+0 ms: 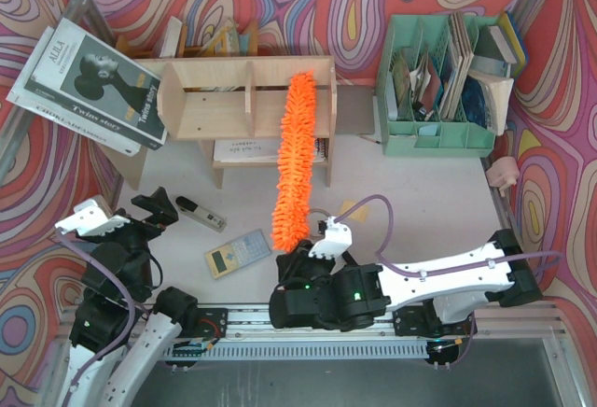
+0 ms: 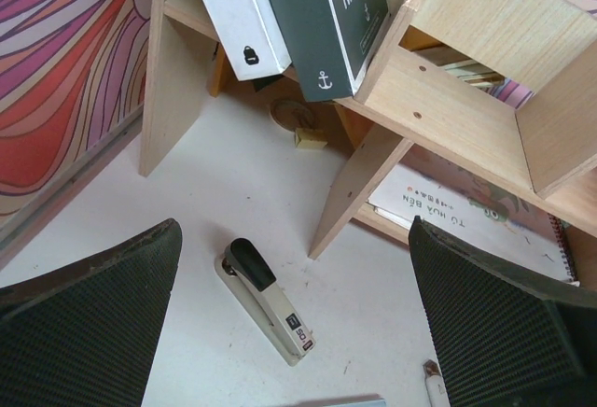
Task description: Dust the bookshelf with a duster
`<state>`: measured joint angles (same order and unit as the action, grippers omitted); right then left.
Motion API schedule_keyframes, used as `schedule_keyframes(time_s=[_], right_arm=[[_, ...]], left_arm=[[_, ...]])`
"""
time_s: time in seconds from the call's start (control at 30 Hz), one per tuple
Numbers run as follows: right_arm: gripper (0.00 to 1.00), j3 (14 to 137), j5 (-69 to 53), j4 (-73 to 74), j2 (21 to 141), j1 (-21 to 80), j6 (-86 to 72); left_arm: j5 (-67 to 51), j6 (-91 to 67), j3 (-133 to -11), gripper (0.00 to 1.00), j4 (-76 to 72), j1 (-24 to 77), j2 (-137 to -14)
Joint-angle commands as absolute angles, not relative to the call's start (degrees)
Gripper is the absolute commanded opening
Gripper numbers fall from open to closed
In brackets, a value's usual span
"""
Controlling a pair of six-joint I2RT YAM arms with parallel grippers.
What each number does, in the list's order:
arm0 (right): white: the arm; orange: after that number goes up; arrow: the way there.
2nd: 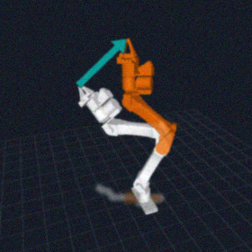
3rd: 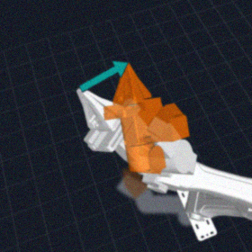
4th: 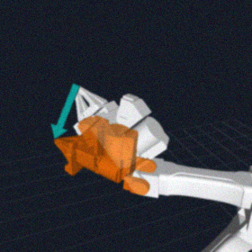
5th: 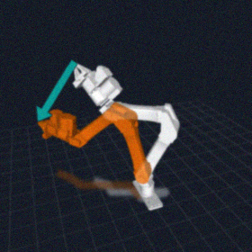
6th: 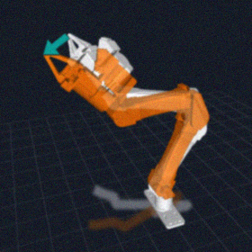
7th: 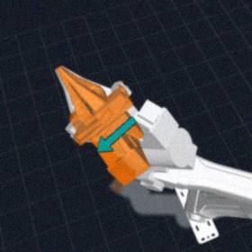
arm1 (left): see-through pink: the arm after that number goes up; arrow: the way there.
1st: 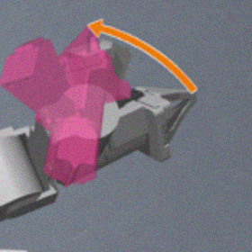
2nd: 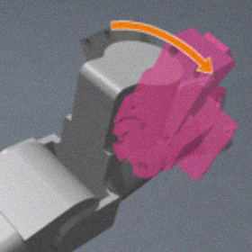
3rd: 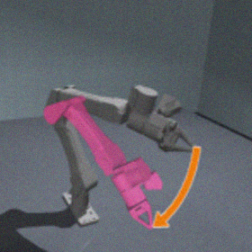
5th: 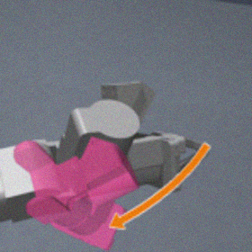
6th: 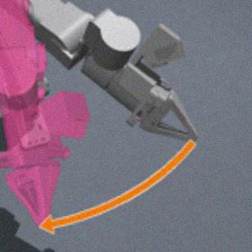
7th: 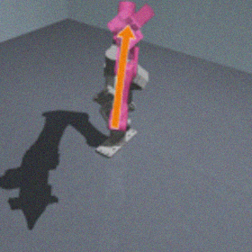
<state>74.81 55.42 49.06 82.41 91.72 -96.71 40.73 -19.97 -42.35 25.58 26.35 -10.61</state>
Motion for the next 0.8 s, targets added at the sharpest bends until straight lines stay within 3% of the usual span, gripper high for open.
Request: schedule_keyframes(time_s=[0.0,0.13,0.43,0.77], right_arm=[[0.00,78.13,57.12,41.16,85.66,90.38,-84.63],[0.00,79.01,56.20,39.39,86.53,89.42,-81.67],[0.00,75.95,60.25,50.67,82.51,88.77,-94.72],[0.00,78.08,56.77,44.23,85.11,88.59,-87.01]], left_arm=[[41.02,-19.98,-42.30,0.98,25.33,26.08,-10.14],[41.38,-19.93,-42.36,0.98,25.32,26.07,-10.02],[41.07,-20.04,-42.59,0.98,25.42,26.09,-10.95],[40.82,-20.17,-42.76,0.98,25.75,26.08,-11.01]])
